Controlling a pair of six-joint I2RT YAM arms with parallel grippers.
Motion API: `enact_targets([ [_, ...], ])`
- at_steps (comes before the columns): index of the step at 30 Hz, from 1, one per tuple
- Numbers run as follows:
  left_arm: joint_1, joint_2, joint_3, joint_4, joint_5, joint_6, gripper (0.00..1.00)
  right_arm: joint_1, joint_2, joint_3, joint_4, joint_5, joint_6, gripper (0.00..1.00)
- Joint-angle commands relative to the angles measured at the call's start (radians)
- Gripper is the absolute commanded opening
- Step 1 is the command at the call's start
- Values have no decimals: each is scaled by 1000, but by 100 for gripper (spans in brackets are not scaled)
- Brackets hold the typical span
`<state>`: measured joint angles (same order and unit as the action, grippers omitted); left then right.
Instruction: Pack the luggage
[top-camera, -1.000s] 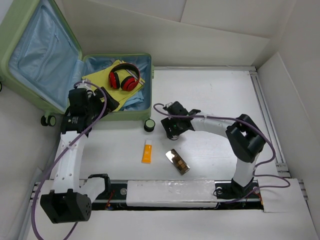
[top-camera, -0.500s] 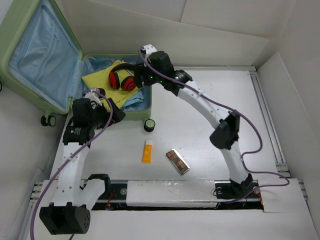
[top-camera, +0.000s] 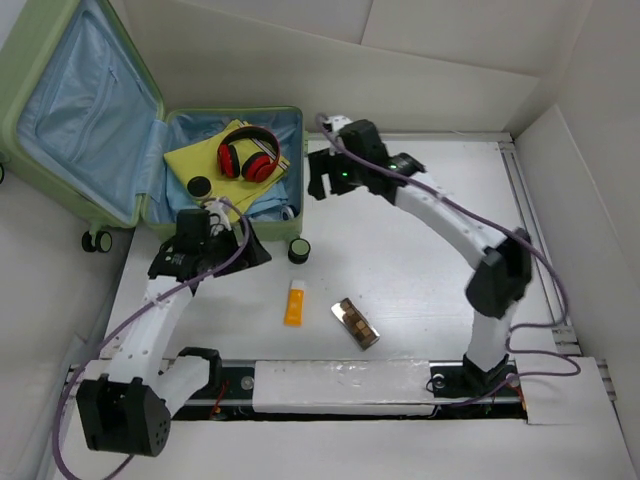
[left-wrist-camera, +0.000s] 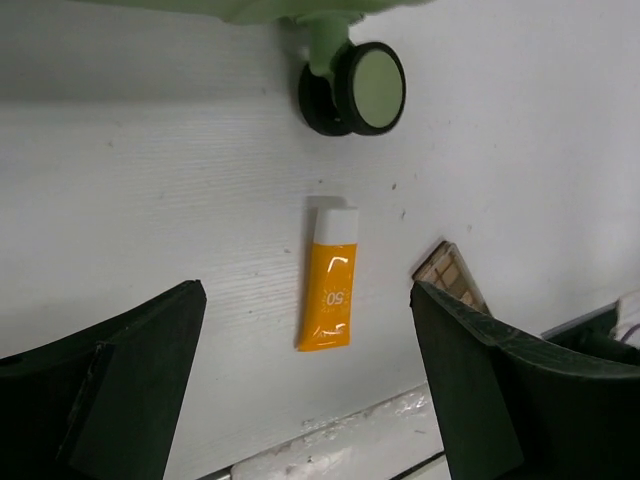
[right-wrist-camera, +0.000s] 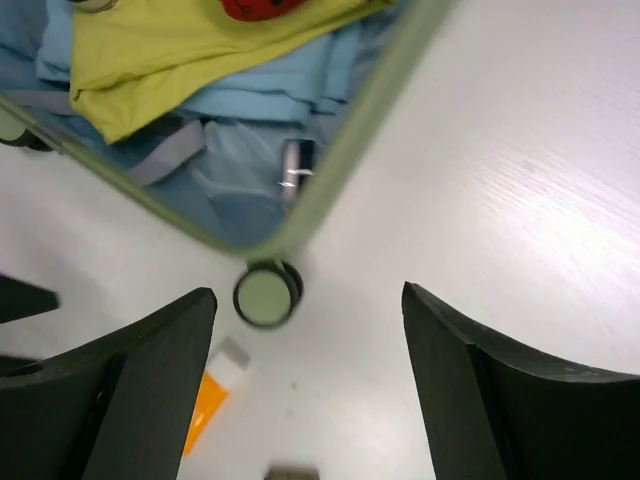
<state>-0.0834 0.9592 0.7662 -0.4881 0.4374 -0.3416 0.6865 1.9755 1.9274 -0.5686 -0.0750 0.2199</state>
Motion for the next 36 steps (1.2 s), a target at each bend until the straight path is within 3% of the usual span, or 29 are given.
enact_targets([
  [1,-177,48,25,48,-87,-14,80,-24,-274,-187,107,1,-10,80],
  [2,-285,79,60,72,-173,-95,80,-33,-318,-253,107,10,-10,78],
  [3,-510,155,94,63,-274,-140,80,-33,-358,-366,107,20,-10,75],
  [5,-669,238,163,10,-505,-218,80,-33,-467,-457,78,30,-10,68],
  [6,-706,272,217,-15,-547,-288,80,-33,-502,-537,61,44,-10,65],
  [8,-724,316,229,-32,-580,-329,81,-33,-611,-612,27,56,-10,52],
  [11,-704,335,220,-32,-589,-359,81,-24,-745,-749,18,57,12,44],
  [14,-704,383,197,-61,-591,-388,81,-24,-844,-847,9,57,21,44],
  [21,-723,499,145,-30,-543,-471,76,-24,-961,-967,-19,24,32,74],
  [28,-733,579,105,-17,-568,-511,72,-24,-1011,-1038,-19,-22,32,74],
  [31,-733,631,105,-6,-578,-520,56,-24,-1011,-1038,-19,-32,32,74],
  [33,-733,641,94,3,-588,-530,35,-24,-1020,-1038,-19,-32,32,74],
  [36,-733,653,84,14,-597,-540,15,-24,-1020,-1038,-19,-32,32,74],
])
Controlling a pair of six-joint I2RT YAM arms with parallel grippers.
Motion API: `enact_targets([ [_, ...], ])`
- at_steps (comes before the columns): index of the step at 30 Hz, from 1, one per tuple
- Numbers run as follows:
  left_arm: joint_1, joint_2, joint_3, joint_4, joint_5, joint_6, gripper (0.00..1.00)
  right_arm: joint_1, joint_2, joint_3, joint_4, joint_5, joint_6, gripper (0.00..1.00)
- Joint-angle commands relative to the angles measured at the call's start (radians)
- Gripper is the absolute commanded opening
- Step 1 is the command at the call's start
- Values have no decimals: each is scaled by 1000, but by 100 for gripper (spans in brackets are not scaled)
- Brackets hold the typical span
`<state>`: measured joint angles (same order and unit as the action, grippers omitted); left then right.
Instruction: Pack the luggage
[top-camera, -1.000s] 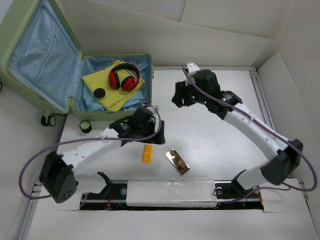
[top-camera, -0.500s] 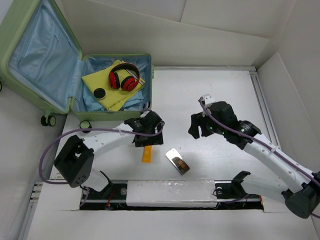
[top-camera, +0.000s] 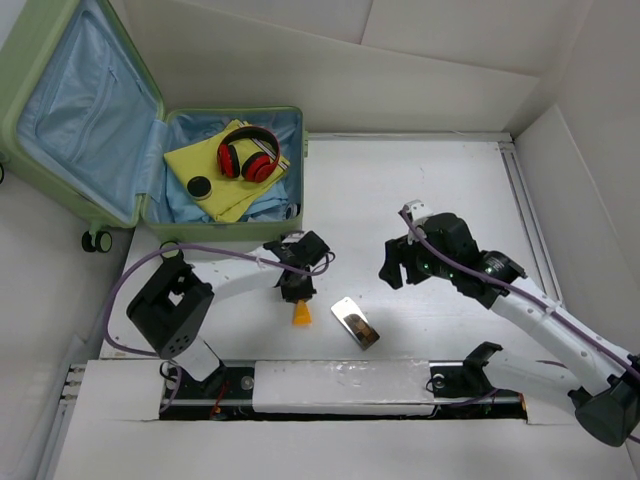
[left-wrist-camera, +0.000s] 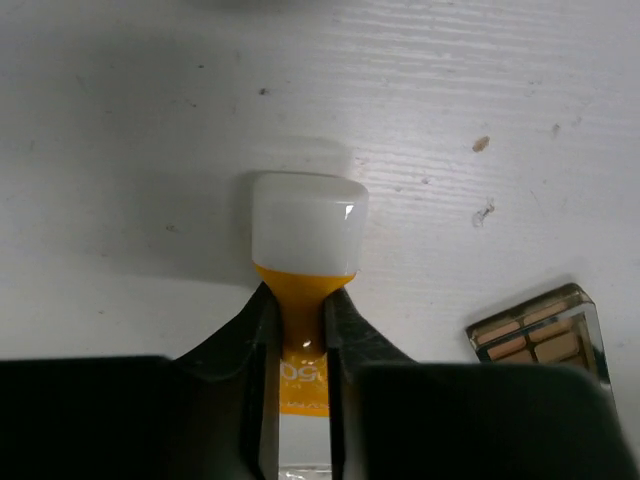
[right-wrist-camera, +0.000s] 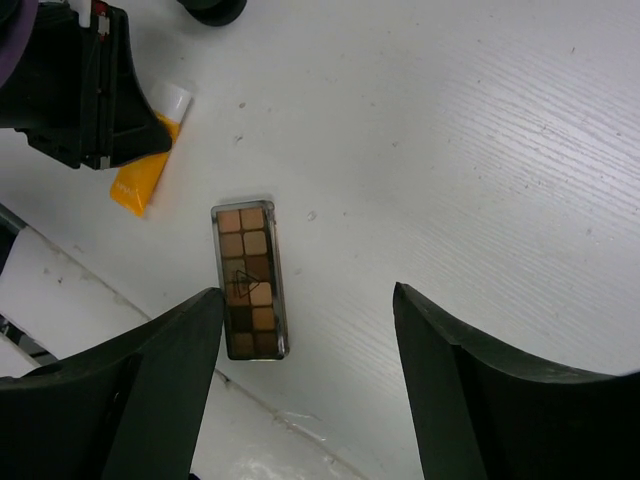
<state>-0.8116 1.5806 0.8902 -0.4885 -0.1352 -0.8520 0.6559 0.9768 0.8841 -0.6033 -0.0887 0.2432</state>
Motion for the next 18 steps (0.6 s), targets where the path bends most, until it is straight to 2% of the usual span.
enact_targets([
  [1,-4,15,-31,4,-24,-30,2,7,-21,6,16,-19,8,74],
  [4,-15,-57,30,-39,-35,-39,0,7,-21,15,16,-19,8,74],
  [7,-15,-120,201,-131,-101,-19,0,7,-21,15,16,-9,8,74],
  [9,15,-120,367,-191,-116,42,0,7,-10,15,16,-9,8,74],
  [14,253,-18,653,-206,-170,217,1,7,19,15,27,-28,-1,74],
  [15,290,7,727,-206,-170,240,6,19,29,15,27,-28,-1,74],
  [16,360,60,760,-194,-181,278,14,19,43,15,36,-19,-1,79],
  [18,425,119,820,-223,-155,289,37,31,63,4,36,-19,-13,85],
])
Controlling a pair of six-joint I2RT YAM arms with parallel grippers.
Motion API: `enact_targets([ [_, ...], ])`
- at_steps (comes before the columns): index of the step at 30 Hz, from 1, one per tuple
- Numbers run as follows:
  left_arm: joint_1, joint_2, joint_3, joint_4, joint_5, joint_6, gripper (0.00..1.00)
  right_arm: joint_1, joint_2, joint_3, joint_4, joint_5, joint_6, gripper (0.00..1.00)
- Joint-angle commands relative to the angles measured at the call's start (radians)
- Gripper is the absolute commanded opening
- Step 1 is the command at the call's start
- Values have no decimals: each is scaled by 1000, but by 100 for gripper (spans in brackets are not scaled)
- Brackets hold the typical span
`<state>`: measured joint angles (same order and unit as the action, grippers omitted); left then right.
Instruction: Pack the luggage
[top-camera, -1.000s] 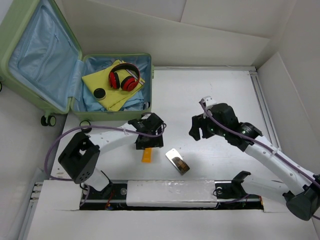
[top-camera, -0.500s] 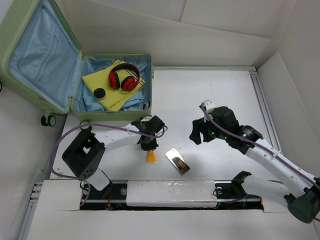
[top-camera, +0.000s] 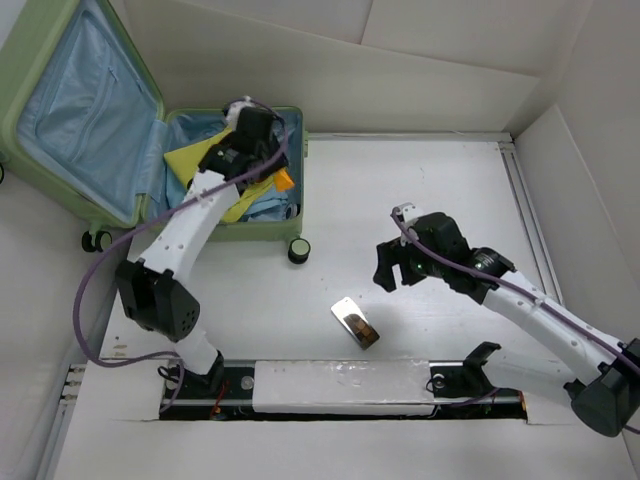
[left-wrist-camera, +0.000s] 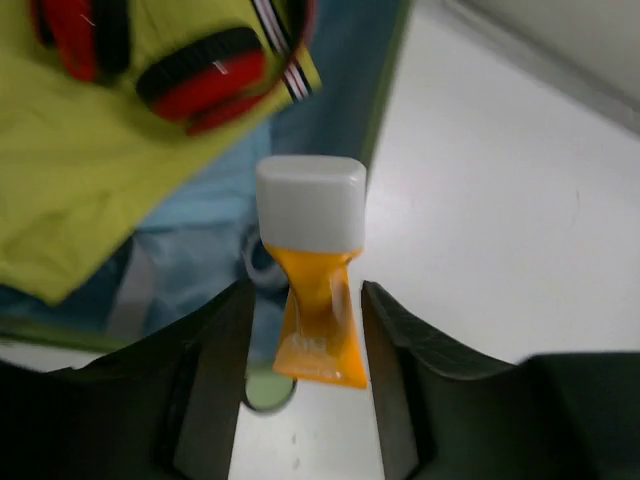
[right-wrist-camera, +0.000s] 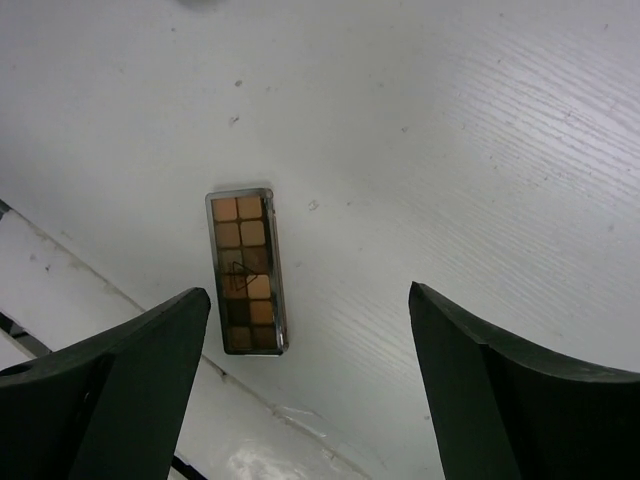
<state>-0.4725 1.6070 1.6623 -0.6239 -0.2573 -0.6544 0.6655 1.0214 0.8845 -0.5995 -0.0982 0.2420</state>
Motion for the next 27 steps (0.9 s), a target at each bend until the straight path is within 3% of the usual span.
enact_targets([
  [1,110,115,83,-88,-13,104,45,32,31,4,20,0,-12,87],
  [3,137,129,61,-88,-11,125,67,58,69,-7,-3,9,-32,93],
  [5,137,108,25,-74,-31,137,73,81,91,-21,-12,18,-32,95],
  [11,137,-47,-143,-5,16,127,73,170,195,-45,16,37,5,96],
  [18,146,-251,-229,58,138,76,72,307,374,-24,55,3,14,93],
  [22,155,-329,-184,82,124,47,72,370,463,-15,98,27,54,91],
  [27,179,-340,-96,82,104,48,72,396,566,-15,179,104,100,79],
])
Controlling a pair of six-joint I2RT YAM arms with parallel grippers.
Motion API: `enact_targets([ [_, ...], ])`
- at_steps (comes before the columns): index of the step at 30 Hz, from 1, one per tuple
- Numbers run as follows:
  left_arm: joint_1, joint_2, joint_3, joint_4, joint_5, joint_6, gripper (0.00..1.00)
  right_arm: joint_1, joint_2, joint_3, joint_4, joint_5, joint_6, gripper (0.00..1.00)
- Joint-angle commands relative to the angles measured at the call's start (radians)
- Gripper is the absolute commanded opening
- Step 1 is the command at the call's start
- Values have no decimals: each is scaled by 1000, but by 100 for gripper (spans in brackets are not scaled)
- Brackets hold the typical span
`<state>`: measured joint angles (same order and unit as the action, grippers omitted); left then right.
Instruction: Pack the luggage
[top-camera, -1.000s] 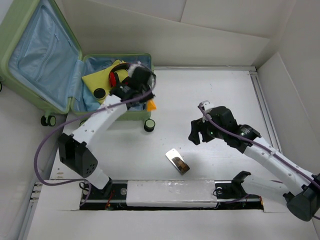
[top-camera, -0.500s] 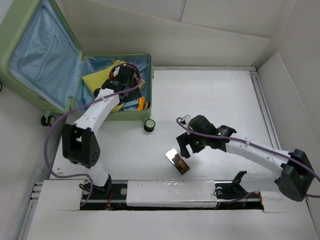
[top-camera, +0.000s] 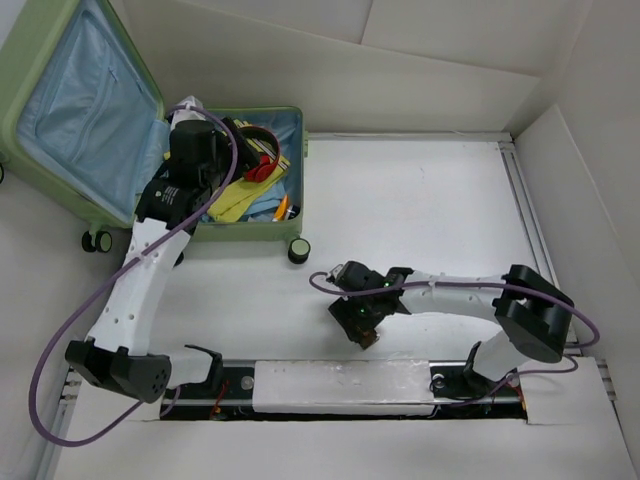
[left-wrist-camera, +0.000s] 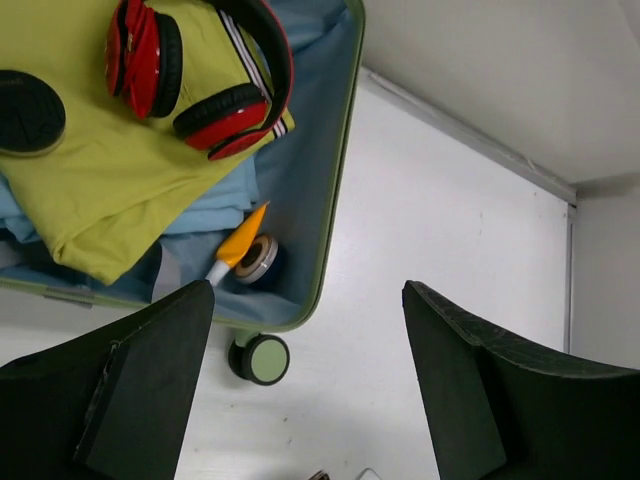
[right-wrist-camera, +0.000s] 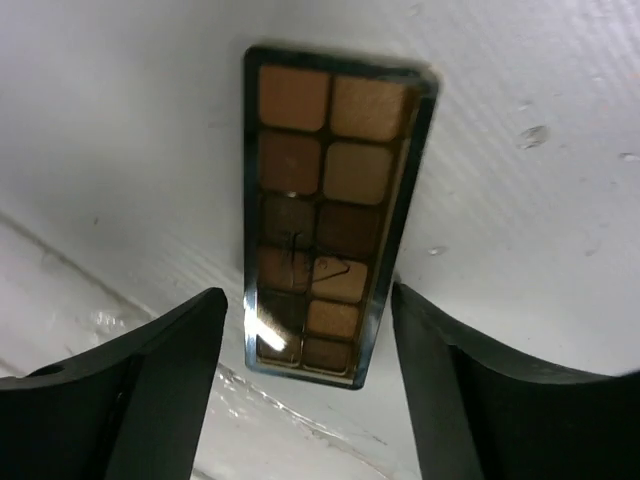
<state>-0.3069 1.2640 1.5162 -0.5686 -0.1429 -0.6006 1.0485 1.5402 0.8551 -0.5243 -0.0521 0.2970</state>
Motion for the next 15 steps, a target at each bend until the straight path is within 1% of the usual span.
enact_targets([
  [1,23,3,59,18,-11,4,72,13,63,15,104,76,54,71],
  [2,23,17,71,18,-11,4,72,24,78,27,115,119,54,58],
  [3,52,17,71,18,18,4,72,24,107,39,106,141,65,36],
  [4,70,17,71,18,38,4,72,24,116,59,90,161,65,27],
  [5,87,17,71,18,57,4,72,24,116,87,70,197,65,20],
  [6,124,5,71,33,74,4,72,24,116,155,52,207,56,17],
  [8,161,5,96,45,97,4,72,24,86,243,27,219,4,17],
  [9,176,5,142,46,97,13,72,24,86,351,27,219,-19,17],
  [10,187,14,174,35,77,27,72,24,86,413,27,219,-41,17],
  [11,187,23,209,21,9,39,72,1,104,476,27,219,-80,17],
  [12,187,34,281,-3,-26,50,72,-10,127,542,27,183,-97,17],
  [13,187,58,318,-20,-56,59,72,-21,156,684,27,161,-113,17],
  [15,187,81,392,-65,-125,68,72,-53,271,832,0,127,-142,17],
])
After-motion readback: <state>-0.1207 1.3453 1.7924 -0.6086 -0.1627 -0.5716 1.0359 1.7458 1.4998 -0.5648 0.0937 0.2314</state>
